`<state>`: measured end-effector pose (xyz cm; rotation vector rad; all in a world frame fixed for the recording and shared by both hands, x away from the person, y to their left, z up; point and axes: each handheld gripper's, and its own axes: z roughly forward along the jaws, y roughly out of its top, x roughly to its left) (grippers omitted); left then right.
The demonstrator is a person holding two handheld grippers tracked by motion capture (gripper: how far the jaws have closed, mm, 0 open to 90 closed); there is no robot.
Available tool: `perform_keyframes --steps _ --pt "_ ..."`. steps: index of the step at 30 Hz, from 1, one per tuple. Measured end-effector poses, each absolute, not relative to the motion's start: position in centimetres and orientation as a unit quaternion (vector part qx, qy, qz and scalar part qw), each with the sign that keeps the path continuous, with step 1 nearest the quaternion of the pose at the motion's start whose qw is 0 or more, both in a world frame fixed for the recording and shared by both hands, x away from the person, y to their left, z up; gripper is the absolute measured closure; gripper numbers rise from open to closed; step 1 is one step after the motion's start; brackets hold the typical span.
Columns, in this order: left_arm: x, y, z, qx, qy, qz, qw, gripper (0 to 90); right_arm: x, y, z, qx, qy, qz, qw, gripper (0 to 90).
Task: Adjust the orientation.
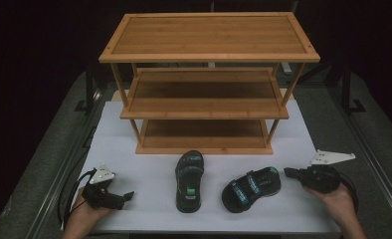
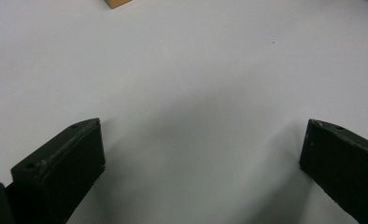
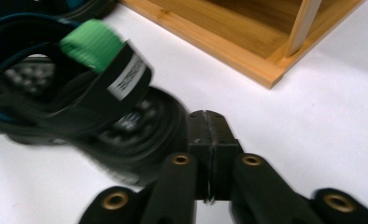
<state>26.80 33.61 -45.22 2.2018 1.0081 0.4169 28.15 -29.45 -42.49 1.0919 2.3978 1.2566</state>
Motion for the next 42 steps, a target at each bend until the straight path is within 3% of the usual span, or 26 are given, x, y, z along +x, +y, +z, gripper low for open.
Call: perform_keyframes --steps 9,15,42 --pt "26.8 33.6 -45.2 0.843 0.387 0.16 0.337 0.0 32.5 -27.6 -42.8 0.338 0.831 0.434 0.084 89.8" --pt "26.8 33.6 -45.2 0.844 0.387 0.159 0.336 0.0 33.2 -26.1 -43.8 0.319 0.847 0.421 0.067 89.7" --pt "26.8 33.6 -45.2 0.844 0.387 0.16 0.336 0.0 28.2 -27.2 -43.5 0.312 0.849 0.424 0.052 89.7"
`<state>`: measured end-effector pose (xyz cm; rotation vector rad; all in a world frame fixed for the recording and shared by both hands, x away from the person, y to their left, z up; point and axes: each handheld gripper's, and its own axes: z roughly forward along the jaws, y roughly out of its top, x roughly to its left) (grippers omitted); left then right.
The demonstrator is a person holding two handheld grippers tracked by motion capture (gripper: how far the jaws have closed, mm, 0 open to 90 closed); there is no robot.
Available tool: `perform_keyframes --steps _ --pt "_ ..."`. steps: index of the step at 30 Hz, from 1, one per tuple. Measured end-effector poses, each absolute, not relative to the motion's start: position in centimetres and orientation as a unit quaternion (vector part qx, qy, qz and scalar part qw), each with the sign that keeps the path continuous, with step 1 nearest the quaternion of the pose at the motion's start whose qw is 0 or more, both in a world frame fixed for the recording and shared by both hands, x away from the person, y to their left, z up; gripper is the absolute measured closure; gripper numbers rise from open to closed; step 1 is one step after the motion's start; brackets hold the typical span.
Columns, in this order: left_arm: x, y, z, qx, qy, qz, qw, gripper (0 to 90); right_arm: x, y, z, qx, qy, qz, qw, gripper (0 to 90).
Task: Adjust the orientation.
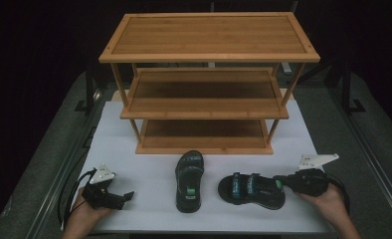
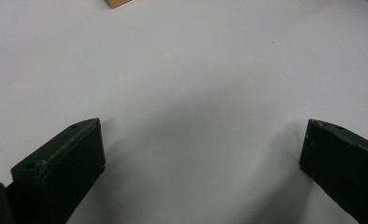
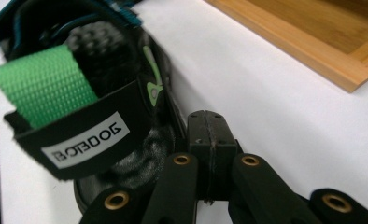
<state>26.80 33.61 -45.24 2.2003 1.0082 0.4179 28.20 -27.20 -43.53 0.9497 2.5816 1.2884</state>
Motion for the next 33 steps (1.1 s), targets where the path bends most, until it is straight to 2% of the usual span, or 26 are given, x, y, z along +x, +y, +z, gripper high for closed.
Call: perform_keyframes --steps 10,11,12,13,14,19,24,33 --pt "26.8 33.6 -45.2 0.844 0.387 0.16 0.336 0.0 25.5 -27.3 -43.5 0.309 0.845 0.433 0.062 89.5" --pt "26.8 33.6 -45.2 0.843 0.387 0.16 0.336 0.0 25.5 -27.5 -42.8 0.32 0.836 0.439 0.077 81.4" --pt "26.8 33.6 -45.2 0.843 0.387 0.16 0.336 0.0 25.5 -27.5 -42.8 0.32 0.836 0.439 0.077 81.4" --pt "26.8 33.6 -45.2 0.844 0.387 0.16 0.336 0.0 25.8 -27.6 -41.7 0.327 0.827 0.45 0.085 76.5" --pt "26.8 33.6 -45.2 0.844 0.387 0.16 0.336 0.0 25.8 -27.6 -41.7 0.327 0.827 0.45 0.085 76.5" --pt "26.8 33.6 -45.3 0.843 0.387 0.161 0.337 0.0 26.6 -26.1 -38.5 0.299 0.83 0.463 0.09 65.2" --pt "26.8 33.6 -45.3 0.843 0.387 0.161 0.337 0.0 27.3 -24.0 -37.5 0.261 0.849 0.454 0.067 59.6" --pt "26.8 33.6 -45.3 0.843 0.387 0.161 0.337 0.0 28.0 -22.4 -38.6 0.237 0.874 0.422 0.047 55.1"
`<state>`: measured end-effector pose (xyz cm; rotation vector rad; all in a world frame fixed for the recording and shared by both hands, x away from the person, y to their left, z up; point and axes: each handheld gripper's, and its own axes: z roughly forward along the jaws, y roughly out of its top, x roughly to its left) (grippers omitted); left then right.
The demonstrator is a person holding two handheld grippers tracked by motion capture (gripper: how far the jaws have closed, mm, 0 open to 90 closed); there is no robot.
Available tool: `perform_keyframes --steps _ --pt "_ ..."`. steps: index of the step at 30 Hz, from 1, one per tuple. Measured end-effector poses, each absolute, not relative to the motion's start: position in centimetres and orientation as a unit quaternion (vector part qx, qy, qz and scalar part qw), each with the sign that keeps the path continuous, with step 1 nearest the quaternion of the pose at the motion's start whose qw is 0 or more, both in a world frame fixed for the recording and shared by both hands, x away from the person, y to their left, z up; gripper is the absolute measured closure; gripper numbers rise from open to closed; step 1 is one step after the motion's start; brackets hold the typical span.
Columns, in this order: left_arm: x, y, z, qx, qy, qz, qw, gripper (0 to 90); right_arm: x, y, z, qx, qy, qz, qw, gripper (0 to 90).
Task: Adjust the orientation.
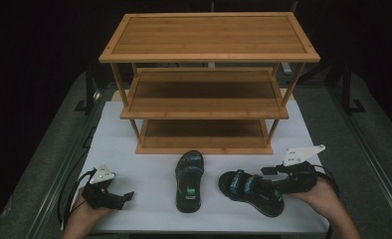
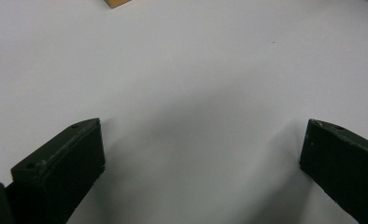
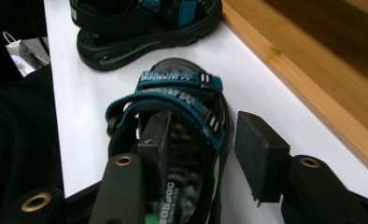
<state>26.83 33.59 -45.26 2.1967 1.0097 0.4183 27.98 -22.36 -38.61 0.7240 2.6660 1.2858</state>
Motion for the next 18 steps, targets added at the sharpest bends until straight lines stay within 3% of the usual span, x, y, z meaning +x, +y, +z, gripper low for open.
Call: perform_keyframes --steps 5,12,18 --pt "26.8 33.6 -45.3 0.843 0.387 0.16 0.337 0.0 28.0 -22.0 -39.0 0.232 0.882 0.408 0.047 55.9" --pt "26.8 33.6 -45.2 0.844 0.387 0.159 0.337 0.0 28.7 -20.7 -39.1 0.229 0.881 0.409 0.061 74.6" --pt "26.8 33.6 -45.2 0.844 0.387 0.159 0.336 0.0 28.8 -20.4 -38.9 0.244 0.87 0.422 0.078 78.5"
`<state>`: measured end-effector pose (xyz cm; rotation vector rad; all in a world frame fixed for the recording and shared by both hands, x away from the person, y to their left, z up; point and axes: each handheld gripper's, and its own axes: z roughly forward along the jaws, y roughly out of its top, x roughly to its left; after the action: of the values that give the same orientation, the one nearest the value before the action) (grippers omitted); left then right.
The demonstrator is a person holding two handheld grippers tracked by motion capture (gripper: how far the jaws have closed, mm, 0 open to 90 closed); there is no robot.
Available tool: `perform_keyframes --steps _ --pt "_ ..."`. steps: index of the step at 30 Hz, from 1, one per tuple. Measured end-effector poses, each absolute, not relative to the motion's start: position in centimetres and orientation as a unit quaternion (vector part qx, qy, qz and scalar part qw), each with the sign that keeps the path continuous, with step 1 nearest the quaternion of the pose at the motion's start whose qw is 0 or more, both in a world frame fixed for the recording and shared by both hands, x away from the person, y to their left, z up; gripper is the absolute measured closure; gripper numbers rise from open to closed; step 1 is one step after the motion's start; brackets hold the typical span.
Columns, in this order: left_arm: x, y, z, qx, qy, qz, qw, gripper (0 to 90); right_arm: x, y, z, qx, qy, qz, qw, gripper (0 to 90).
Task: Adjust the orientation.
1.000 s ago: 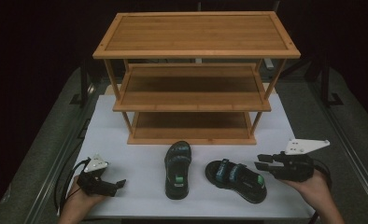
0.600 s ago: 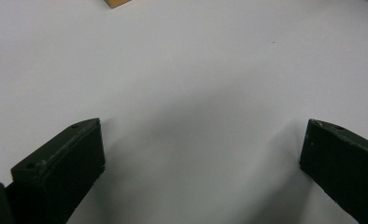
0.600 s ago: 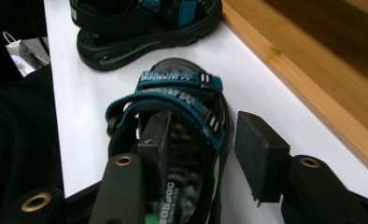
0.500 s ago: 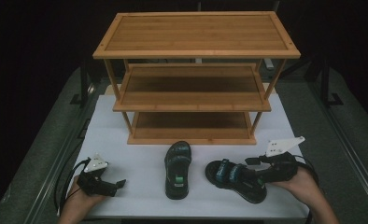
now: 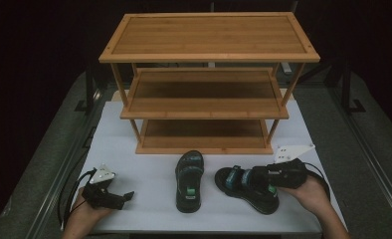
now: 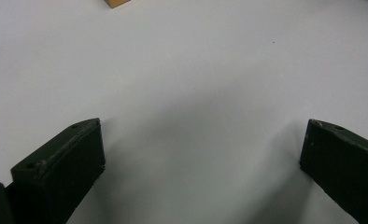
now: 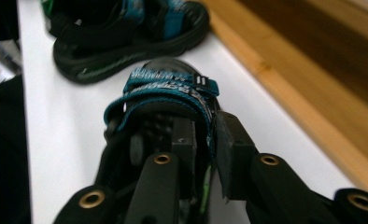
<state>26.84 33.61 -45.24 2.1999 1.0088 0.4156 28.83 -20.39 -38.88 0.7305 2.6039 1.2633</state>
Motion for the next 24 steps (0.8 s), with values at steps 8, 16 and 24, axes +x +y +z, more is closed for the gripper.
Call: perform_keyframes --steps 8,16,24 --pt "26.8 33.6 -45.2 0.843 0.388 0.159 0.337 0.0 31.3 -18.1 -38.2 0.278 0.866 0.4 0.116 79.1" --pt "26.9 33.6 -45.3 0.843 0.388 0.159 0.337 0.0 33.3 -16.2 -38.6 0.3 0.86 0.392 0.132 78.8" --pt "26.9 33.6 -45.2 0.843 0.388 0.159 0.337 0.0 33.0 -15.7 -38.8 0.301 0.862 0.39 0.121 78.2"
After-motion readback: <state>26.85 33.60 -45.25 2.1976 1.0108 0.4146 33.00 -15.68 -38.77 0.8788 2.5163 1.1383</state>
